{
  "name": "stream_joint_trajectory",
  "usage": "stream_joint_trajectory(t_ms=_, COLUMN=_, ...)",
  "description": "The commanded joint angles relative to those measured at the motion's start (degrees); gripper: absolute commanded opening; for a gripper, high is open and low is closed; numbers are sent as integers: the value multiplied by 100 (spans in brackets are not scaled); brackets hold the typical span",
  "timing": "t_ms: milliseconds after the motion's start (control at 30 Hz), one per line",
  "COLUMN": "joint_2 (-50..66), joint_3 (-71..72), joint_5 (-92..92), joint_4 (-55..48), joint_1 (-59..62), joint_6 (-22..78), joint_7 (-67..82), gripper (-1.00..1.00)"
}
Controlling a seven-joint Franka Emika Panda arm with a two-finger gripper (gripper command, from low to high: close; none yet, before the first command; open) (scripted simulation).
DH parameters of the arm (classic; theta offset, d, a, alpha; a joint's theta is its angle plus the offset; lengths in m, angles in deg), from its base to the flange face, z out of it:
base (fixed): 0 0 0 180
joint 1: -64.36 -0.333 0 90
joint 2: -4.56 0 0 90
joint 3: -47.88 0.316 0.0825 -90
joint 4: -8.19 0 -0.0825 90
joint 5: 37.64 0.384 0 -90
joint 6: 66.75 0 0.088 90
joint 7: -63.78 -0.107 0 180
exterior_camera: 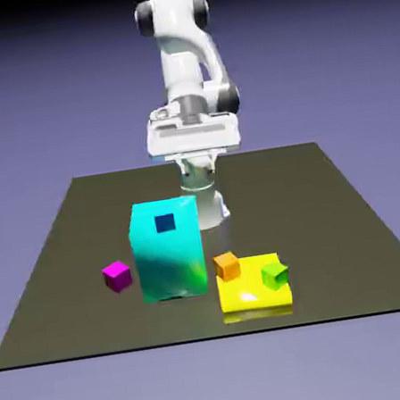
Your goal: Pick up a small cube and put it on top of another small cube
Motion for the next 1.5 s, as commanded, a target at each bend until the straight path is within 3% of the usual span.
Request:
stream_joint_trajectory(t_ms=0, joint_2=143, joint_3=17, joint_5=191, joint_4=-39, joint_1=208, joint_6=123, joint_7=-118, gripper=0)
stream_joint_trajectory(t_ms=900, joint_2=4002, joint_3=474, joint_5=5339, joint_4=-1090, joint_1=5814, joint_6=3436, joint_7=-3310, gripper=0)
stream_joint_trajectory(t_ms=1167, joint_2=5168, joint_3=876, joint_5=6447, joint_4=-1428, joint_1=5716, joint_6=2755, joint_7=-2493, gripper=0)
stream_joint_trajectory(t_ms=1200, joint_2=5168, joint_3=876, joint_5=6447, joint_4=-1428, joint_1=5716, joint_6=2755, joint_7=-2492, gripper=-100)
stream_joint_trajectory(t_ms=1467, joint_2=3836, joint_3=168, joint_5=5115, joint_4=-1129, joint_1=5864, joint_6=3449, joint_7=-3243, gripper=-100)
